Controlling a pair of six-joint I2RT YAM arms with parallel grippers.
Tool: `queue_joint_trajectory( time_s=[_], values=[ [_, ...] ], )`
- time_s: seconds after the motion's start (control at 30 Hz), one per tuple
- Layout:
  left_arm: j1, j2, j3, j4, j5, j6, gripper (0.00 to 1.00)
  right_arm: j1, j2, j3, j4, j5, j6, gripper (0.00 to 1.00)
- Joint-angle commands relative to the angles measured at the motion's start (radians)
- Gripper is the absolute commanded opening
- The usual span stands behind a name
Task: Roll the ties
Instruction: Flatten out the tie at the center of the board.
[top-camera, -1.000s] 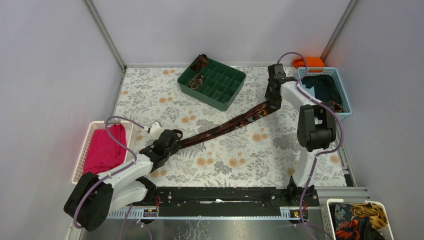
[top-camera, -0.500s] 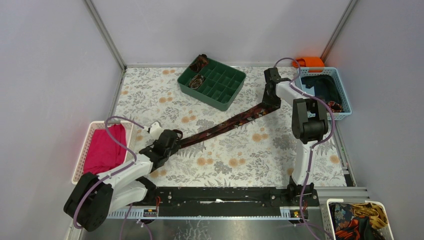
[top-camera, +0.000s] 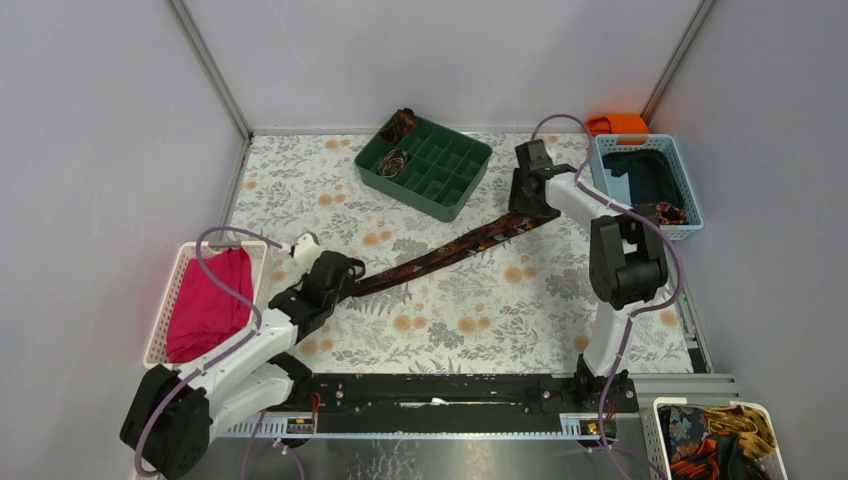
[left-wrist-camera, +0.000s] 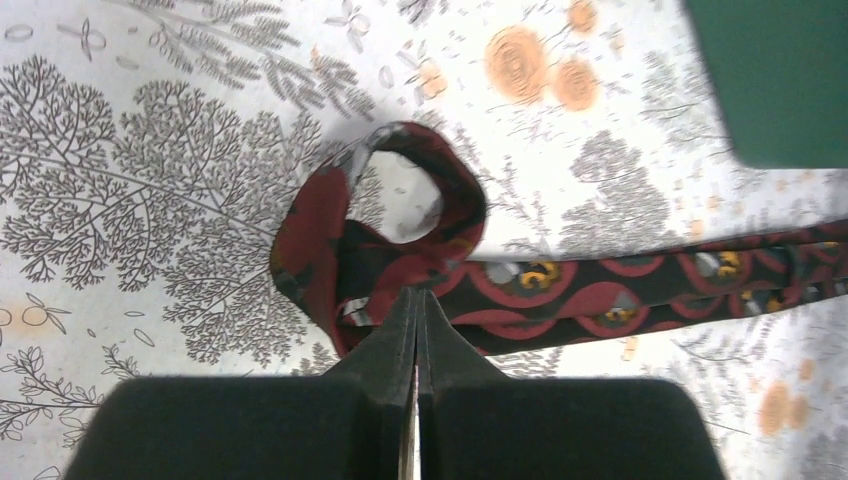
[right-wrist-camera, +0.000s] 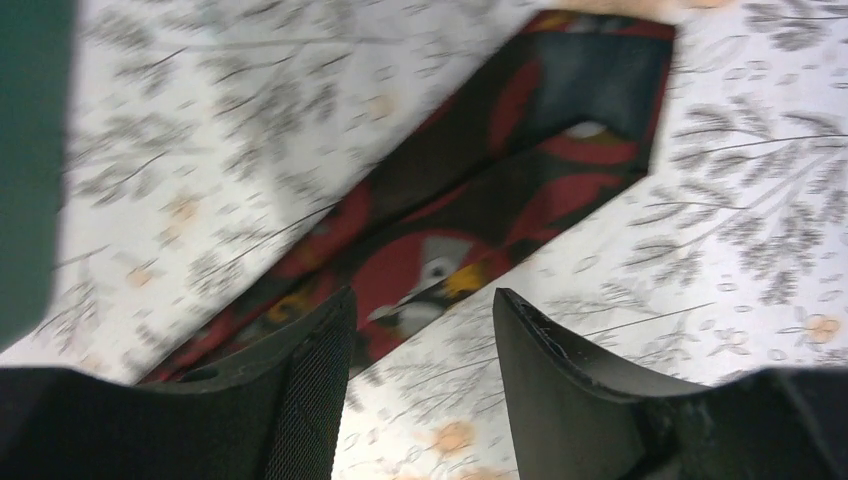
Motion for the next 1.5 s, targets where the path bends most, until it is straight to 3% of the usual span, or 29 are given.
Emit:
queue_joint_trajectory(
  time_s=[0.0,0.13,0.27,0.37,0.7,1.0,1.47],
  values=[
    [0.006,-0.074,0.071,-0.093,-0.054,0.03,0.0,0.084,-0.043,-0.029,0.04,-0.03,-0.001,0.58],
    [0.006,-0.15,0.098,-0.164,-0.083,0.033,0.02,0.085,-0.012,-0.038,0.049,-0.074,0.011,0.49],
    [0.006,-0.202,0.094,-0.185,-0.098,0.03,0.04,0.085,0.029,-0.021,0.05,-0.097,0.013,0.23],
    [0.006,-0.206,0.098,-0.199,-0.102,0.03,0.05,0.085,0.037,-0.023,0.045,-0.101,0.017,0.11],
    [0.006,-0.184,0.093,-0.182,-0.087,0.026,0.04,0.085,0.032,-0.055,0.03,-0.088,0.03,0.04],
    [0.006,-0.179,0.085,-0.166,-0.085,0.025,0.04,0.085,0.016,-0.107,0.04,-0.085,0.038,0.05],
    [0.006,-0.161,0.07,-0.141,-0.072,0.018,0.05,0.0,0.148,0.062,-0.079,0.023,-0.013,0.06]
  ],
)
